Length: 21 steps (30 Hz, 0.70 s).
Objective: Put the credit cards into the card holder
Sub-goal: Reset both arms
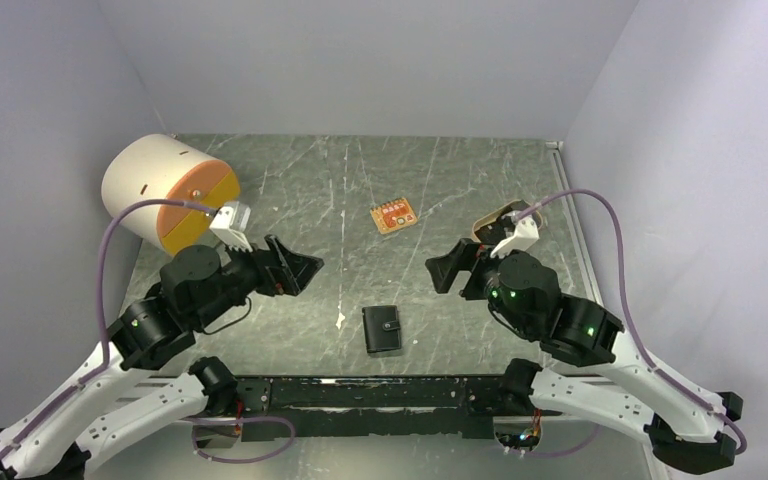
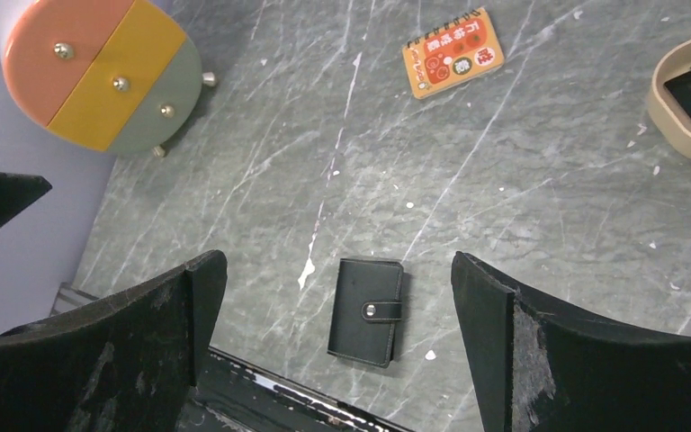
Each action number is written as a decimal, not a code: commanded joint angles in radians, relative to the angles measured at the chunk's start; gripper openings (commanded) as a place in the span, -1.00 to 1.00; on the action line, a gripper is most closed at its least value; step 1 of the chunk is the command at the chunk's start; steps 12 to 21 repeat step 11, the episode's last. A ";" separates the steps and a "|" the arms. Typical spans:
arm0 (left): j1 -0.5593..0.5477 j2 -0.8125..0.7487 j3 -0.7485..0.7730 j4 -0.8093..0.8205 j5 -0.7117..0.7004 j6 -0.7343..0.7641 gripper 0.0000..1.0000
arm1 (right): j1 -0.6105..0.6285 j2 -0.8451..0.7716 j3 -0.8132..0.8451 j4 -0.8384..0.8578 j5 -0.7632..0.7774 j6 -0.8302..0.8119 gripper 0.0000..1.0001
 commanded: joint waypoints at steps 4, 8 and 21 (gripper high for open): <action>-0.004 0.040 -0.008 -0.023 -0.025 -0.008 0.99 | -0.005 0.000 0.026 -0.046 0.060 0.020 0.99; -0.004 0.079 0.004 -0.031 0.000 0.010 0.99 | -0.004 0.011 0.014 -0.040 0.046 0.009 0.99; -0.004 0.096 0.003 -0.033 0.017 0.011 0.99 | -0.005 -0.004 -0.001 -0.030 0.053 0.016 0.99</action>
